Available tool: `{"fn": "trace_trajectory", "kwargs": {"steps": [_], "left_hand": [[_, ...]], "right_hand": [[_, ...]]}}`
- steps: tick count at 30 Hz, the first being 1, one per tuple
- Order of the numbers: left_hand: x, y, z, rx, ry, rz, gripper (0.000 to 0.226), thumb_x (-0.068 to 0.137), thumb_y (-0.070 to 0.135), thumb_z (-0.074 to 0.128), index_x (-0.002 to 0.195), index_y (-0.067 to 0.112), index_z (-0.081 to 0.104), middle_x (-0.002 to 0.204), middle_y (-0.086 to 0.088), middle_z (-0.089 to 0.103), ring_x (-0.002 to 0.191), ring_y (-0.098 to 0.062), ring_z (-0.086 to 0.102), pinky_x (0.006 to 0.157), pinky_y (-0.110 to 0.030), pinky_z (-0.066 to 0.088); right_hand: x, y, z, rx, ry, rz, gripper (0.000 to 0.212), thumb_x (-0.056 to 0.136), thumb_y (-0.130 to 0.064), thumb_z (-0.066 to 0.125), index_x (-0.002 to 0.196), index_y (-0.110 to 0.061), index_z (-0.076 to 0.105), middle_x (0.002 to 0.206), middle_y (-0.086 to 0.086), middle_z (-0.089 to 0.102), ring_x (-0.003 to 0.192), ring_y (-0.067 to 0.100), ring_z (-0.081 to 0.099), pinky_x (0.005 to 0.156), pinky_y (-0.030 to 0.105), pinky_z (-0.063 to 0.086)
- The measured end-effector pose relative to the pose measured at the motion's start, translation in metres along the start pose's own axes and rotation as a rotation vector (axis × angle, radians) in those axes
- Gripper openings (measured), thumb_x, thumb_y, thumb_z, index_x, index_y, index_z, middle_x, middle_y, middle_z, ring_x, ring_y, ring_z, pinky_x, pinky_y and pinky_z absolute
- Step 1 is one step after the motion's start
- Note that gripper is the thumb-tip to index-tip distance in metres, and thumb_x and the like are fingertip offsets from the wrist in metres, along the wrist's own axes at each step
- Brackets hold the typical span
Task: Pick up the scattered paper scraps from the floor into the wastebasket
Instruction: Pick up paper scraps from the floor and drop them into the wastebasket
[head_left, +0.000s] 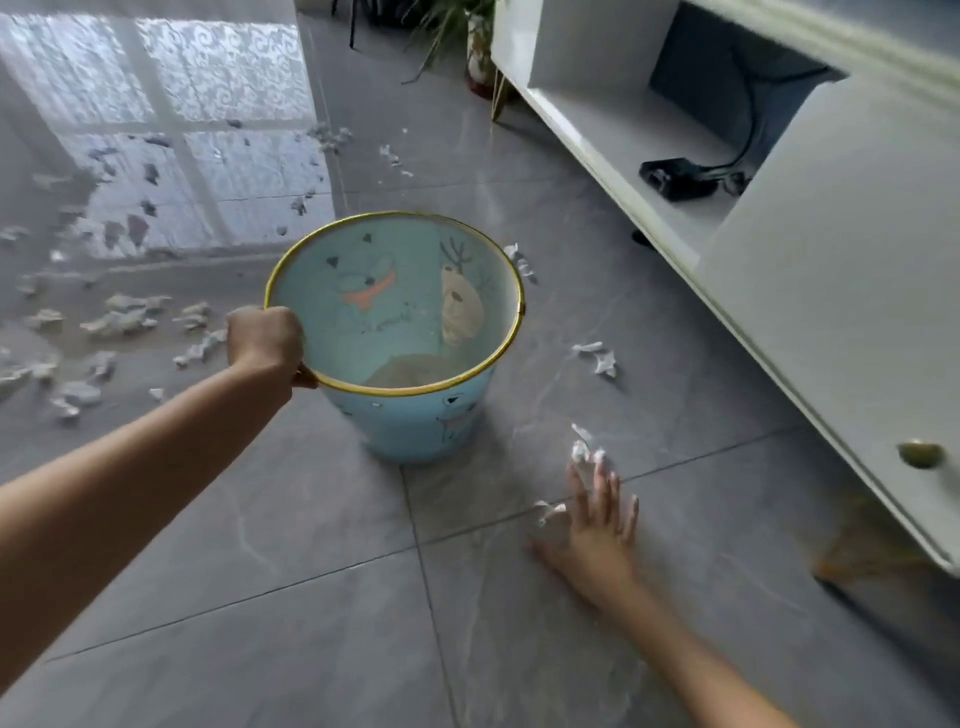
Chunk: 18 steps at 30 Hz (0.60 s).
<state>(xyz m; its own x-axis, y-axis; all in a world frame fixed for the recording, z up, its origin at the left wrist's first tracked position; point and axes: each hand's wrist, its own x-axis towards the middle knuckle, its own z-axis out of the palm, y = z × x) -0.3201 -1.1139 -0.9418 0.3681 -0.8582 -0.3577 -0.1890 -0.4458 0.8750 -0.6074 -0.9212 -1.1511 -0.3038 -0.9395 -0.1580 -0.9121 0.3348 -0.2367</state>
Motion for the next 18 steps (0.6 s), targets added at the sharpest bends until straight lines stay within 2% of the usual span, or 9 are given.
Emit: {"fn": "trace_trajectory", "kwargs": {"steps": [3, 4, 6, 8, 10, 11, 14, 16, 18], "left_hand": [[0.005, -0.001, 0.011, -0.029, 0.024, 0.065, 0.031, 0.088, -0.009, 0.048, 0.062, 0.008, 0.044, 0.041, -0.012, 0.047, 0.019, -0.006, 0.044, 0.020, -0.021, 0.035], [0.005, 0.000, 0.016, -0.060, 0.026, 0.064, 0.029, 0.085, -0.011, 0.049, 0.062, 0.006, 0.045, 0.041, -0.013, 0.048, 0.018, -0.009, 0.043, 0.019, -0.024, 0.035], [0.008, 0.003, 0.022, -0.028, -0.010, 0.072, 0.025, 0.083, -0.013, 0.047, 0.065, 0.004, 0.047, 0.058, -0.017, 0.047, 0.018, -0.011, 0.044, 0.020, -0.032, 0.037], [0.012, 0.005, 0.028, 0.008, -0.035, 0.083, 0.024, 0.083, -0.012, 0.045, 0.067, 0.004, 0.047, 0.066, -0.015, 0.047, 0.019, -0.011, 0.045, 0.020, -0.032, 0.038], [0.019, 0.004, 0.033, 0.045, -0.046, 0.096, 0.026, 0.086, -0.010, 0.044, 0.066, 0.008, 0.046, 0.060, -0.014, 0.053, 0.021, -0.009, 0.046, 0.020, -0.027, 0.038], [0.022, 0.003, 0.035, 0.056, -0.052, 0.111, 0.027, 0.085, -0.009, 0.044, 0.065, 0.008, 0.045, 0.059, -0.014, 0.056, 0.024, -0.010, 0.049, 0.021, -0.026, 0.039], [0.036, -0.004, 0.034, 0.026, -0.004, 0.134, 0.017, 0.073, -0.009, 0.044, 0.066, 0.005, 0.050, 0.081, -0.022, 0.056, 0.046, -0.031, 0.058, 0.030, -0.036, 0.046], [0.037, -0.006, 0.035, 0.029, 0.011, 0.140, 0.015, 0.070, -0.007, 0.043, 0.064, 0.005, 0.051, 0.085, -0.022, 0.054, 0.065, -0.034, 0.058, 0.041, -0.038, 0.051], [0.036, -0.004, 0.036, 0.020, -0.001, 0.154, 0.009, 0.065, -0.002, 0.046, 0.062, 0.005, 0.051, 0.084, -0.021, 0.053, 0.072, -0.033, 0.053, 0.053, -0.040, 0.050]], "right_hand": [[0.042, 0.011, -0.005, 0.080, 0.006, 0.139, 0.114, 0.055, -0.086, 0.026, 0.146, -0.029, -0.012, 0.156, 0.012, -0.015, 0.144, 0.032, -0.010, 0.112, 0.050, -0.010], [0.061, 0.014, -0.008, 0.104, 0.034, 0.189, 0.114, 0.059, -0.086, 0.033, 0.148, -0.027, -0.007, 0.156, 0.015, -0.012, 0.144, 0.034, -0.007, 0.113, 0.052, -0.006], [0.099, 0.015, -0.017, 0.110, 0.081, 0.243, 0.111, 0.067, -0.078, 0.050, 0.148, -0.026, -0.005, 0.156, 0.016, -0.009, 0.144, 0.034, -0.004, 0.113, 0.053, -0.003], [0.136, 0.021, -0.027, 0.106, 0.089, 0.260, 0.111, 0.070, -0.074, 0.052, 0.148, -0.025, -0.009, 0.155, 0.017, -0.011, 0.144, 0.035, -0.005, 0.113, 0.054, -0.003], [0.177, 0.027, -0.035, 0.079, 0.025, 0.262, 0.113, 0.069, -0.078, 0.048, 0.146, -0.026, -0.017, 0.155, 0.015, -0.018, 0.144, 0.034, -0.008, 0.113, 0.056, -0.003], [0.192, 0.030, -0.043, 0.041, -0.016, 0.250, 0.112, 0.069, -0.080, 0.045, 0.145, -0.028, -0.020, 0.154, 0.012, -0.022, 0.144, 0.032, -0.010, 0.113, 0.058, -0.004], [0.235, 0.026, -0.047, 0.035, -0.145, 0.209, 0.107, 0.070, -0.082, 0.041, 0.143, -0.035, -0.021, 0.153, 0.003, -0.029, 0.144, 0.027, -0.014, 0.108, 0.061, -0.009], [0.250, 0.024, -0.046, 0.036, -0.159, 0.208, 0.094, 0.076, -0.078, 0.038, 0.145, -0.038, -0.010, 0.156, 0.000, -0.021, 0.144, 0.025, -0.015, 0.108, 0.060, -0.012], [0.262, 0.023, -0.036, 0.076, -0.052, 0.192, 0.072, 0.088, -0.062, 0.038, 0.148, -0.035, 0.010, 0.159, 0.001, -0.004, 0.146, 0.024, -0.004, 0.113, 0.051, -0.007]]}}
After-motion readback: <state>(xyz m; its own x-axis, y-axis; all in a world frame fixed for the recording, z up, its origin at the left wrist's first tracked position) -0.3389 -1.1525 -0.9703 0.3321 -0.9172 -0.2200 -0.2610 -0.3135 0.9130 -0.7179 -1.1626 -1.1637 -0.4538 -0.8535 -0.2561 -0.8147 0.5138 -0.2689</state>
